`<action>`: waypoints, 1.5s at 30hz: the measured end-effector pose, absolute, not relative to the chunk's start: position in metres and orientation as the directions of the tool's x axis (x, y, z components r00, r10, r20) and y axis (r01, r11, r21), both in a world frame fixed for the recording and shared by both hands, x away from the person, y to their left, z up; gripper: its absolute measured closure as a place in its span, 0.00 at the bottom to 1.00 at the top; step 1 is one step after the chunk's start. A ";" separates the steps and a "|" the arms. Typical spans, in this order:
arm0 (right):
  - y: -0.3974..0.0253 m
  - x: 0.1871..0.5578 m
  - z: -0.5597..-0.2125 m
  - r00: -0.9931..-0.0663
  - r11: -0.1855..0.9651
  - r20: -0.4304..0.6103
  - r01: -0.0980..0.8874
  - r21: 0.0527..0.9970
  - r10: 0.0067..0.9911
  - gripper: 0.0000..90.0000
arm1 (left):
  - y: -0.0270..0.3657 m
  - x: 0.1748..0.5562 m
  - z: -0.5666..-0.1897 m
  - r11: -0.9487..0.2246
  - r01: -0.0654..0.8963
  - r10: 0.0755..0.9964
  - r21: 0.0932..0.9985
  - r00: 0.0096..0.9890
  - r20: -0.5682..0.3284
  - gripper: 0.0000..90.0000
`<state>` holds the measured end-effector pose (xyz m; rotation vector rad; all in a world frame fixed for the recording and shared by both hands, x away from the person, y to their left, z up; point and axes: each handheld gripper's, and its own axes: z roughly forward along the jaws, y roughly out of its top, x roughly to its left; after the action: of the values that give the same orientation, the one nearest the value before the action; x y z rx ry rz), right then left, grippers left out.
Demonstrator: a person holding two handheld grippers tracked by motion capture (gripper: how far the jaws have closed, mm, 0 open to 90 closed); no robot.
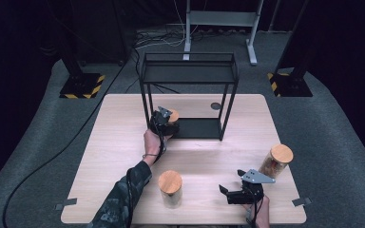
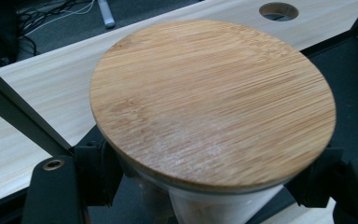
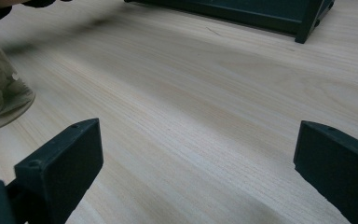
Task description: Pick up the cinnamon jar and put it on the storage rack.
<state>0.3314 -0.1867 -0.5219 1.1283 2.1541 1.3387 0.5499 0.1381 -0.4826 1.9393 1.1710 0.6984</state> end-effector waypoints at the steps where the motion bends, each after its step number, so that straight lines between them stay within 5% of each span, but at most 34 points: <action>1: -0.187 0.331 -0.522 -0.614 0.231 0.102 0.438 0.869 0.782 0.01 | 0.138 0.550 -0.483 -0.298 0.489 0.899 0.820 0.432 0.070 0.28; 17: -0.186 0.331 -0.522 -0.613 0.234 0.097 0.437 0.868 0.784 0.01 | 0.142 0.556 -0.489 -0.210 0.498 0.914 0.841 0.404 -0.011 0.28; 45: -0.186 0.332 -0.522 -0.617 0.235 0.100 0.438 0.867 0.780 0.01 | 0.139 0.560 -0.487 -0.239 0.507 0.915 0.828 0.402 0.018 0.25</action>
<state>0.3318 -0.1863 -0.5219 1.1251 2.1608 1.3358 0.5598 0.1392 -0.4867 1.8866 1.2190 0.6692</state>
